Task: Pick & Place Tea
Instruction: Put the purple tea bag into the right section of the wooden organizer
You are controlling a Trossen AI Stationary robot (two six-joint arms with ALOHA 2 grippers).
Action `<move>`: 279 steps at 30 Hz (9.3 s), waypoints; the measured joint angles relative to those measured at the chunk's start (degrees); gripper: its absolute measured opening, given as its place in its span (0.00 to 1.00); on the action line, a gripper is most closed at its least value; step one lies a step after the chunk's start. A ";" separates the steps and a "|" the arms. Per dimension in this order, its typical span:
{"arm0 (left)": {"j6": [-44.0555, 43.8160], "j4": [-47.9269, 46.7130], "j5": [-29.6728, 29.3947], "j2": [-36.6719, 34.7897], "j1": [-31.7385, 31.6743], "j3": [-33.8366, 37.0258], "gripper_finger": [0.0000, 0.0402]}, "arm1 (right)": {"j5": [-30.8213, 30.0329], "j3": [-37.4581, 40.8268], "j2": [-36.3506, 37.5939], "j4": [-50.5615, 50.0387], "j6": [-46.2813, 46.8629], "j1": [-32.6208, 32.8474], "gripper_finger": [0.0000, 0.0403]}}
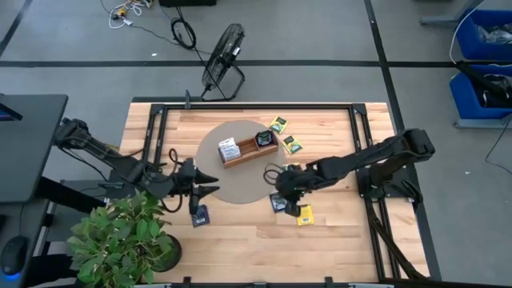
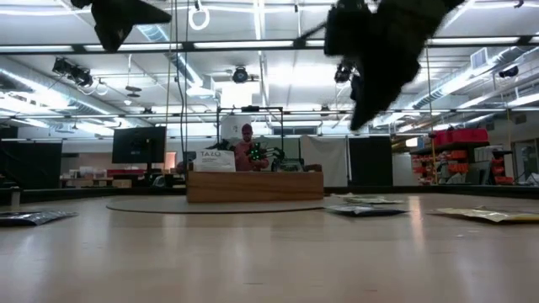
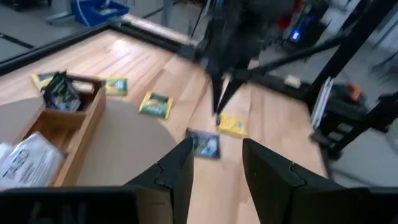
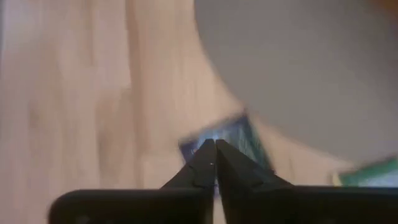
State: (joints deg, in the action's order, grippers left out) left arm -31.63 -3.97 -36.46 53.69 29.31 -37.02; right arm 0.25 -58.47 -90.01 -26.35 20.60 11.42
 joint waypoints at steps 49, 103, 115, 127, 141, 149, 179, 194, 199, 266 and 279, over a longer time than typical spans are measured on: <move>-6.70 -8.41 -0.88 -0.35 -0.01 0.03 0.35 | -0.41 1.39 -15.41 4.94 -10.10 -2.99 0.01; -12.80 -7.60 -5.87 -1.70 -3.55 0.07 0.35 | -20.59 -0.99 -11.78 29.12 -56.95 -25.50 0.00; -14.27 -8.96 -5.87 -1.70 -3.55 0.07 0.35 | -25.51 -0.99 -15.35 29.93 -60.01 -26.40 0.00; -14.68 -9.41 -5.87 -1.70 -3.55 0.07 0.35 | -23.19 -0.99 -15.35 30.12 -60.14 -26.24 0.03; -14.59 -10.05 -5.39 -1.70 -3.55 0.07 0.35 | -19.60 -1.03 -13.55 29.16 -57.49 -25.79 0.28; -14.29 -11.24 -1.92 -1.70 -3.55 0.01 0.35 | -20.57 -1.03 -10.54 28.00 -53.91 -24.38 0.47; -9.95 -28.80 29.16 20.67 -3.53 0.01 0.35 | -23.47 -1.03 -0.36 17.51 -20.38 -2.51 0.55; -5.95 -23.16 35.20 31.52 -3.42 -0.30 0.35 | -26.47 -1.01 2.54 14.72 -15.01 1.53 0.55; -3.79 -21.73 34.81 32.39 -3.49 -0.22 0.34 | -27.71 -1.01 3.37 13.46 -14.27 1.57 0.55; 11.44 -17.56 35.60 38.93 -7.14 -4.10 0.29 | -27.37 -0.99 3.32 4.66 -2.03 1.70 0.55; 5.32 -14.12 29.87 35.01 -10.66 -4.50 0.01 | -19.72 -0.99 3.30 7.85 6.00 2.53 0.54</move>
State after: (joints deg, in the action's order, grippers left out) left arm -26.30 -18.09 -6.59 88.71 18.65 -41.52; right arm -19.47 -59.46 -86.72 -18.51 26.60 13.95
